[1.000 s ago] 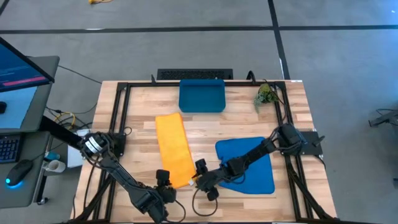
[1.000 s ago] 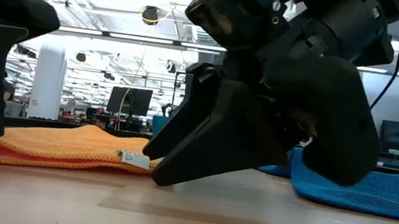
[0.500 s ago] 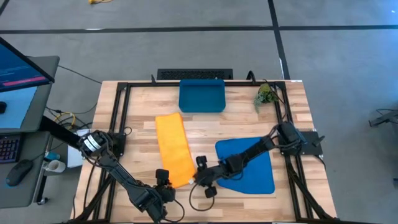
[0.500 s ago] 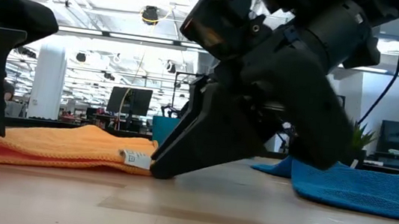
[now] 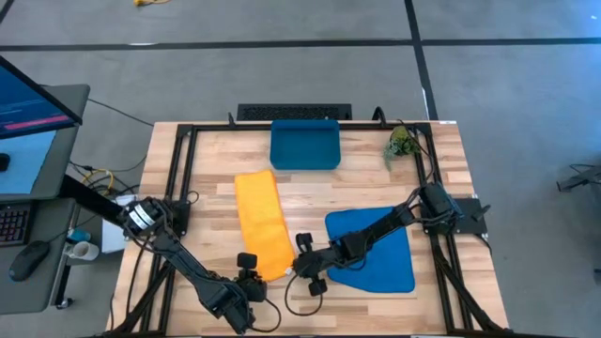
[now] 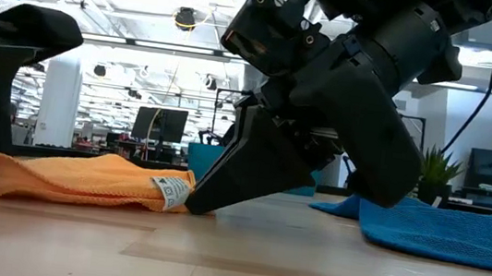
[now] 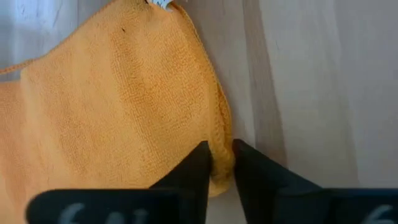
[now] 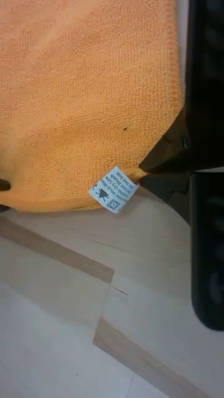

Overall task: Roll microfiber towels into tight, uniform cylinder then place into a basket
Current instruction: Fold the yellow microfiber cloth

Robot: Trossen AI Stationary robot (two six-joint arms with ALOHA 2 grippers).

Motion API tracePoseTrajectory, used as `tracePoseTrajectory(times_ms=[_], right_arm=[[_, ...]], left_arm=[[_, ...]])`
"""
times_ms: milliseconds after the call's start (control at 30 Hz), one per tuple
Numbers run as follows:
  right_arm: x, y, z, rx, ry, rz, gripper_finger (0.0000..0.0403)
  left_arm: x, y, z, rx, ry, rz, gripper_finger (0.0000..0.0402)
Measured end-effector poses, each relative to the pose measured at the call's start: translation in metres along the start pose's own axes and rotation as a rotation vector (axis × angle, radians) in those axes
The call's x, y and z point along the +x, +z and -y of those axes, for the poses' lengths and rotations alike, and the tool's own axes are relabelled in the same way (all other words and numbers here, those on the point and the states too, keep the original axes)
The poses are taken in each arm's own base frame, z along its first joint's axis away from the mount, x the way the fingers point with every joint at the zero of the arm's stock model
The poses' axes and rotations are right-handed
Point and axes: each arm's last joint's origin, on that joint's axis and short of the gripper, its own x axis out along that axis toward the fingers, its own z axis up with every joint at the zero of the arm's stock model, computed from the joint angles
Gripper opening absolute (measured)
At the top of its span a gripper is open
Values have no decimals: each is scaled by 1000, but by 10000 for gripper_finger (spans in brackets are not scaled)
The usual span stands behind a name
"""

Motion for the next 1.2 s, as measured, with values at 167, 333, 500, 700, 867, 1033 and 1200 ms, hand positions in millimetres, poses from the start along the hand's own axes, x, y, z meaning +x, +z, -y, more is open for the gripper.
tracePoseTrajectory(times_ms=[167,333,500,700,867,1033,1200], right_arm=[[-2,0,-6,-20,8,-5,14],[-16,3,-16,-75,25,-37,8],[-35,24,-35,-115,49,-26,5],[-56,57,-61,-166,61,-8,6],[-72,77,-80,-202,40,14,4],[-90,100,-98,-228,63,102,6],[-102,111,-107,-236,-57,138,6]], left_arm=[[-1,2,2,9,-18,20,6],[-11,11,9,23,-36,28,7],[-29,21,12,43,-30,58,4],[-53,32,16,80,-48,62,2],[-81,39,19,96,-55,69,2],[-112,42,21,113,-55,78,2],[-144,40,12,136,39,71,2]])
